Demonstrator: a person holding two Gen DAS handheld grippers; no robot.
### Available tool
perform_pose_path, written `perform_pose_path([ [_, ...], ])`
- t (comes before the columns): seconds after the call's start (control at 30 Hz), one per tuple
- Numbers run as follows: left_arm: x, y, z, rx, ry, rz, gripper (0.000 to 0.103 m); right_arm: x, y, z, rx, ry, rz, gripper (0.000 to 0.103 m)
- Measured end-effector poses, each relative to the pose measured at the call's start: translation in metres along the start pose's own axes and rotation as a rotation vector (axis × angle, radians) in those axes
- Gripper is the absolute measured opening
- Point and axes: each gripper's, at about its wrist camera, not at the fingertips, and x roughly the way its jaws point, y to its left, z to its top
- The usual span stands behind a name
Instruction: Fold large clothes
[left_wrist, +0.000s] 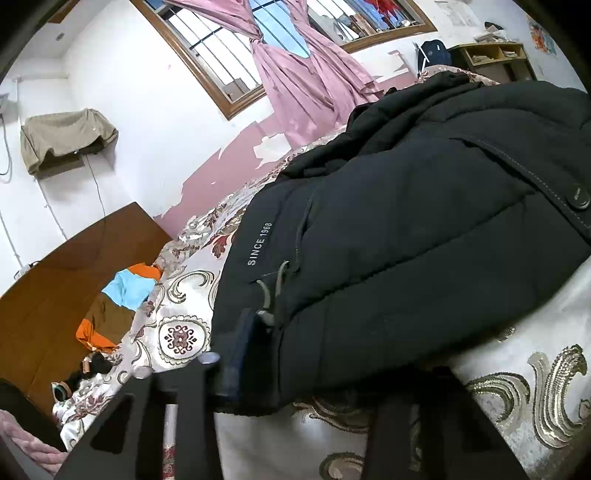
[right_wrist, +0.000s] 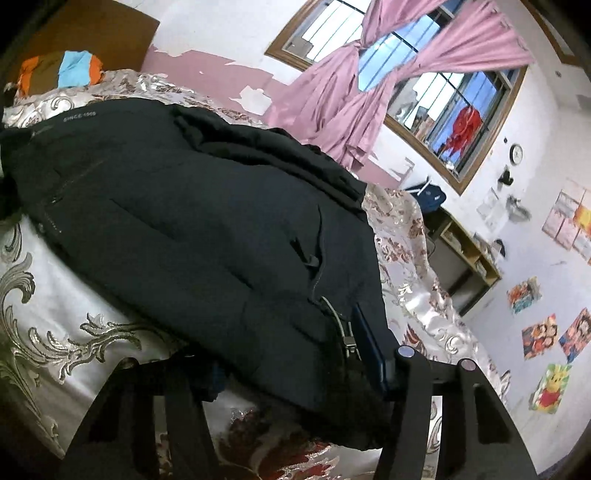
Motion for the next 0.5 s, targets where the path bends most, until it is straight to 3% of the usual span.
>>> perform_pose_path([
  [0.03,0.000,0.002,0.001,-0.009,0.005,-0.012,0.021,0.001,0.002,-0.001,0.000,0.008,0.016,0.041],
  [0.07,-0.003,0.005,0.003,-0.023,0.004,-0.029,0.018,0.002,0.003,-0.002,0.001,0.013,0.032,0.029],
  [0.13,-0.013,0.010,0.007,-0.024,-0.023,-0.058,0.009,0.001,0.003,-0.002,0.010,0.016,0.042,0.022],
  [0.2,-0.025,0.014,0.012,0.010,-0.056,-0.060,0.009,-0.003,-0.007,0.001,0.066,0.008,0.075,0.015],
  [0.4,-0.052,0.026,0.030,0.038,-0.080,-0.118,0.008,-0.021,-0.035,0.005,0.182,-0.047,0.090,0.011],
  [0.5,-0.066,0.040,0.036,-0.005,-0.069,-0.172,0.008,-0.034,-0.048,0.003,0.232,-0.070,0.092,0.010],
])
